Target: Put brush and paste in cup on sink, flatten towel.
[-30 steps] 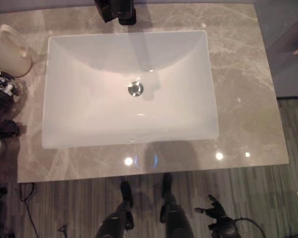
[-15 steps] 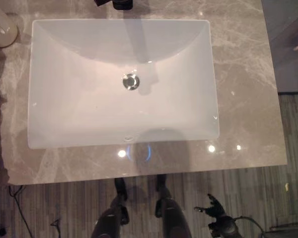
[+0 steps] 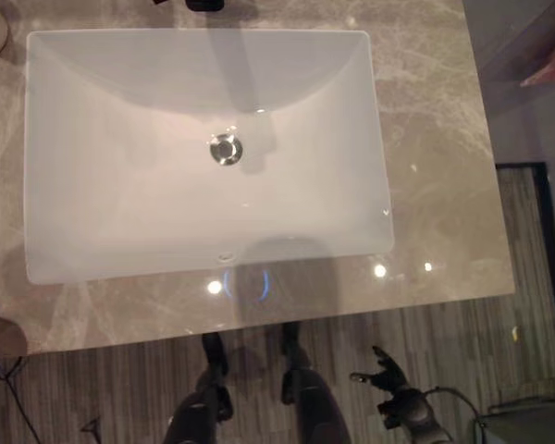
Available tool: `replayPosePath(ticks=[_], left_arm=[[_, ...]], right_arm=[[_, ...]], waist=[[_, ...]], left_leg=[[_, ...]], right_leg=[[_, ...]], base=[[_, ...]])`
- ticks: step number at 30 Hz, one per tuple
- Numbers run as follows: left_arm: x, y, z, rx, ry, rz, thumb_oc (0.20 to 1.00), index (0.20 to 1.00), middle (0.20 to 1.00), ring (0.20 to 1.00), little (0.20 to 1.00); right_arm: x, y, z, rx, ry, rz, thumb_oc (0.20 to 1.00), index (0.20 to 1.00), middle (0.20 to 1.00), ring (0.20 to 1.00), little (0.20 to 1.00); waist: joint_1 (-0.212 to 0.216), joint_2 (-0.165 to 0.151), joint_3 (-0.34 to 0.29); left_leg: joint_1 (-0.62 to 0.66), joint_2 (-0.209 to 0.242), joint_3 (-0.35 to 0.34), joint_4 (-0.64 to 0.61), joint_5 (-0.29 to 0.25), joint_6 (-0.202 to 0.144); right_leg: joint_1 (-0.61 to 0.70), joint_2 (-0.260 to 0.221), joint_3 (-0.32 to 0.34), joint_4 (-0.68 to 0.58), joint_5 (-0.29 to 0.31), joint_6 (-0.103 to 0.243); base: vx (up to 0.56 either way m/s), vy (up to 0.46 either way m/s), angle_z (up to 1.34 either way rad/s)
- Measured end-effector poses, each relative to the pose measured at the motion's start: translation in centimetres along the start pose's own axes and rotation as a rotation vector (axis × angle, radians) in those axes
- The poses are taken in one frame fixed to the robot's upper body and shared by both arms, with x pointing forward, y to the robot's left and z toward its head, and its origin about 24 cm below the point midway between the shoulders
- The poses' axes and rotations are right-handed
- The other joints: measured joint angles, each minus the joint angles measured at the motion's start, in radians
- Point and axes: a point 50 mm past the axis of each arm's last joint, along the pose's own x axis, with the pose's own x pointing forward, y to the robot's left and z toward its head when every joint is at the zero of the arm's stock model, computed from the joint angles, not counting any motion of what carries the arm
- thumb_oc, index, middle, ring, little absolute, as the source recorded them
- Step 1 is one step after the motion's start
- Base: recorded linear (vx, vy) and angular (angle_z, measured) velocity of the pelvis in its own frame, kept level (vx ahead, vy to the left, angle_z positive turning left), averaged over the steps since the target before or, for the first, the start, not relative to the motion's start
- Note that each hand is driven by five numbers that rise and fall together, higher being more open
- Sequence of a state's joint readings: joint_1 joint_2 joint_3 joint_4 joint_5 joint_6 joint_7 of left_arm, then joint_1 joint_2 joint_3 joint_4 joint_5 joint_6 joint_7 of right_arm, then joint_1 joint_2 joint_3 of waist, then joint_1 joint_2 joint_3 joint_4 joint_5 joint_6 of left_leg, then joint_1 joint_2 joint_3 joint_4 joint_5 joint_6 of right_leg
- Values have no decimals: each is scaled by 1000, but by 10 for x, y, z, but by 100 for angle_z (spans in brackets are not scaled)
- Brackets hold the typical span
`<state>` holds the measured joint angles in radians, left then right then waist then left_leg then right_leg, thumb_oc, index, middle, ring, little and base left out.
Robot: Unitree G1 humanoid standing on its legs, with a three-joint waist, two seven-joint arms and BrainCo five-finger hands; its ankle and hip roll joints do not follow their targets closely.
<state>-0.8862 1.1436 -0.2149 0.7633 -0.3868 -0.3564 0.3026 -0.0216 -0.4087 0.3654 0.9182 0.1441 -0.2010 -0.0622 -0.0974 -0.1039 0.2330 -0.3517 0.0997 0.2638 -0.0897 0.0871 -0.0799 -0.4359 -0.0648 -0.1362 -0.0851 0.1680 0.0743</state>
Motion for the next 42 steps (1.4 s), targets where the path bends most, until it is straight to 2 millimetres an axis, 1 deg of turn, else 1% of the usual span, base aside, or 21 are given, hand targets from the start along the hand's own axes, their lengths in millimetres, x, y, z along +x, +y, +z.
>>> replayPosePath(ticks=[4,5,6,12,16,26,30,42], left_arm=[[8,-2,2,20,17,4,200,200,200,200,200],[15,0,5,35,32,19,200,200,200,200,200],[18,2,7,32,34,28,200,200,200,200,200],[27,10,6,56,80,71,200,200,200,200,200],[32,11,6,91,117,71,200,200,200,200,200],[35,11,7,114,137,59,200,200,200,200,200],[37,6,10,115,131,39,200,200,200,200,200],[36,-8,12,110,121,-12,200,200,200,200,200]], right_arm=[[0,2,0,-8,0,9,1000,1000,1000,1000,1000],[0,2,0,-8,-1,9,1000,1000,1000,1000,1000],[0,2,0,-9,1,9,1000,1000,1000,1000,1000],[0,4,2,-21,-10,24,1000,1000,1000,1000,1000],[0,5,2,-21,-10,29,1000,1000,1000,1000,1000],[0,7,3,-19,-14,51,1000,1000,1000,1000,1000],[1,7,8,-17,-35,54,1000,1000,1000,1000,1000],[-2,3,5,-29,-34,65,1000,1000,1000,1000,1000]], waist=[[-2,-17,-11],[-1,-25,-17],[-7,-28,-18],[-19,-33,-22],[-22,-33,-22],[-22,-34,-22],[-22,-33,-23],[-22,-33,-37]], left_leg=[[-1,-1,12,0,0,0],[-10,-2,16,0,0,0],[-15,-3,16,0,0,1],[-19,-5,24,0,1,2],[-19,-6,28,0,1,2],[-18,-7,45,0,1,2],[-19,-8,49,0,1,2],[-23,-11,49,0,3,5]], right_leg=[[-9,1,14,0,4,0],[-19,1,19,0,8,0],[-24,0,19,0,9,-1],[-33,0,28,0,14,-1],[-35,0,34,0,15,0],[-44,0,48,0,21,-3],[-48,-1,51,0,23,-4],[-51,-4,51,0,26,-4]], base=[[-9,31,-8],[-8,36,-6],[-7,29,-4],[-3,23,-3],[7,10,-2],[2,16,-4],[-3,12,-2],[0,0,0]])
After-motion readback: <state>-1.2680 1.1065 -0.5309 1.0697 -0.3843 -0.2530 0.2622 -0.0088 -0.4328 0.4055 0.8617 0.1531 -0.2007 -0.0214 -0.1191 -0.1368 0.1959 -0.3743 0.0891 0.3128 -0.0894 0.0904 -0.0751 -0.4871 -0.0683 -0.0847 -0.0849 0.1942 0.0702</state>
